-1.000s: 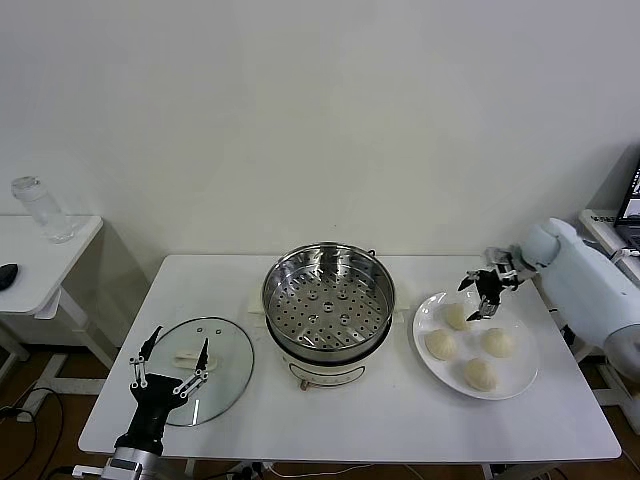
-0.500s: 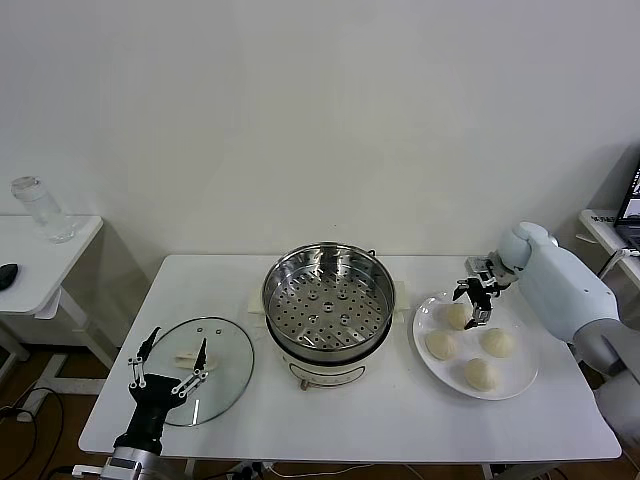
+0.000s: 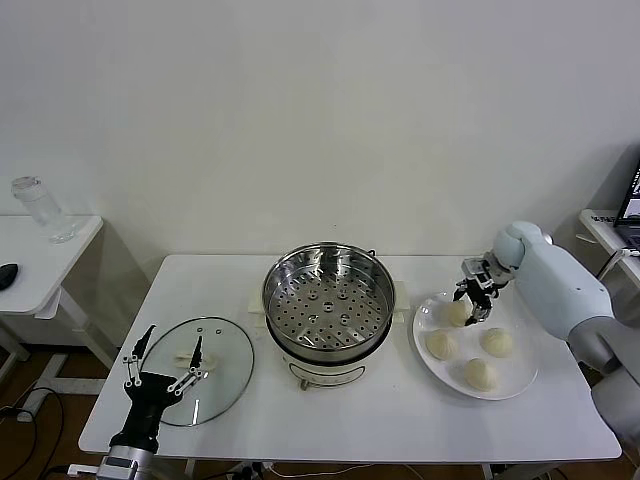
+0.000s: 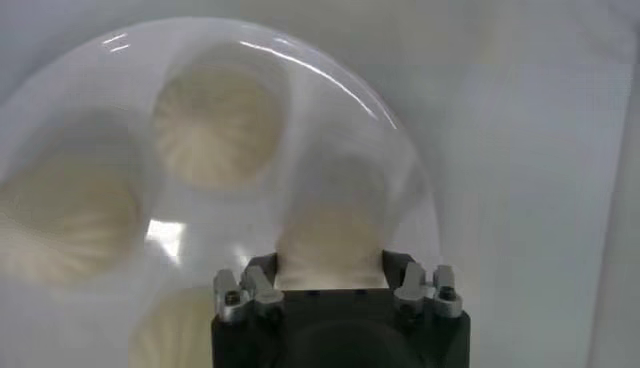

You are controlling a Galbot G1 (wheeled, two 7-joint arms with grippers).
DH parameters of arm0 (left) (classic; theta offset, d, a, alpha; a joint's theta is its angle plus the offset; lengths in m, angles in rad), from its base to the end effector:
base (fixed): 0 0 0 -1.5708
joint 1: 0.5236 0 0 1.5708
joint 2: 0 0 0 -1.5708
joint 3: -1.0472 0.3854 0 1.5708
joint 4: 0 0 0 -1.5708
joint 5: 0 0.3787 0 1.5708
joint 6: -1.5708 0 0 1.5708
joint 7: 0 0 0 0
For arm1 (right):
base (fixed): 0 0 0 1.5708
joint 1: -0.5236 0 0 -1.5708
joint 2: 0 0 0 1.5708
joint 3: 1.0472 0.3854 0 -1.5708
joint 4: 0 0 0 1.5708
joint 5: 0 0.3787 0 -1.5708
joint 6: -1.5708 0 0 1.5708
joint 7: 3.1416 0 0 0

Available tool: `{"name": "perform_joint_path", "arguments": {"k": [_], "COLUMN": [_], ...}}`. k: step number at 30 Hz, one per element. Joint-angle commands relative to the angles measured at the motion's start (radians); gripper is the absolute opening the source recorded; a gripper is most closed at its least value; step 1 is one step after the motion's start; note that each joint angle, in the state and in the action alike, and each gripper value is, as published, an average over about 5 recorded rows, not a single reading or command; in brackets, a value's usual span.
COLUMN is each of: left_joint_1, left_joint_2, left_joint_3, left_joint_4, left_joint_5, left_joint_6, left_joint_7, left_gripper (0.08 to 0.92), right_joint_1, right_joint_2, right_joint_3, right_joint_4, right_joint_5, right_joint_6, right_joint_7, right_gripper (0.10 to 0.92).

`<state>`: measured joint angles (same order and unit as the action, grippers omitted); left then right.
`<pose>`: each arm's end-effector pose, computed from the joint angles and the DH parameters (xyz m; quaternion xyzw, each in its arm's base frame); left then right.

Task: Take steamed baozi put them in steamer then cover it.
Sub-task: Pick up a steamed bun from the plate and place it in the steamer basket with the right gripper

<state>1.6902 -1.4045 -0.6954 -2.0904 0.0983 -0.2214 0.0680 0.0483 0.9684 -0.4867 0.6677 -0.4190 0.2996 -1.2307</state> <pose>0.1481 0.0881 -0.3425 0.0285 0.9842 0.1680 0.0481 0.6573 -0.2232 -0.1981 0.5340 -0.5008 0.5851 0.3488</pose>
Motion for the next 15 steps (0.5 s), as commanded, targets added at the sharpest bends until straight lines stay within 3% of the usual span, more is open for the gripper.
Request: {"name": "perform_joint_path", "arguments": {"k": [1,6,15], "left_joint_1": [-0.001,-0.008,-0.003], "left_joint_2": [0.002,0.001,0.001], "left_joint_3": [0.001,0.011,0.019], "left_joint_4": [-0.005,-0.002,-0.011], "left_joint_5": [0.000,0.001,0.001], "left_joint_6": [0.004,0.003,-0.005], "left_joint_7": [-0.001,-0.002,-0.003], "left_gripper": [0.823,0.823,0.823], "right_joint_1": [0.166,0.317,0.477], "right_joint_2": [-0.073,-0.069,0.064], "right_joint_3": [-0.108,-0.200,-0.341], "right_joint_4": [0.207,0.365,0.480], "right_joint_5": [0.126,0.171,0.285], "right_joint_6": [0.116,0.245,0.397], "right_joint_7": [0.000,-0.007,-0.028], "right_gripper": [0.704,0.710,0.717]}}
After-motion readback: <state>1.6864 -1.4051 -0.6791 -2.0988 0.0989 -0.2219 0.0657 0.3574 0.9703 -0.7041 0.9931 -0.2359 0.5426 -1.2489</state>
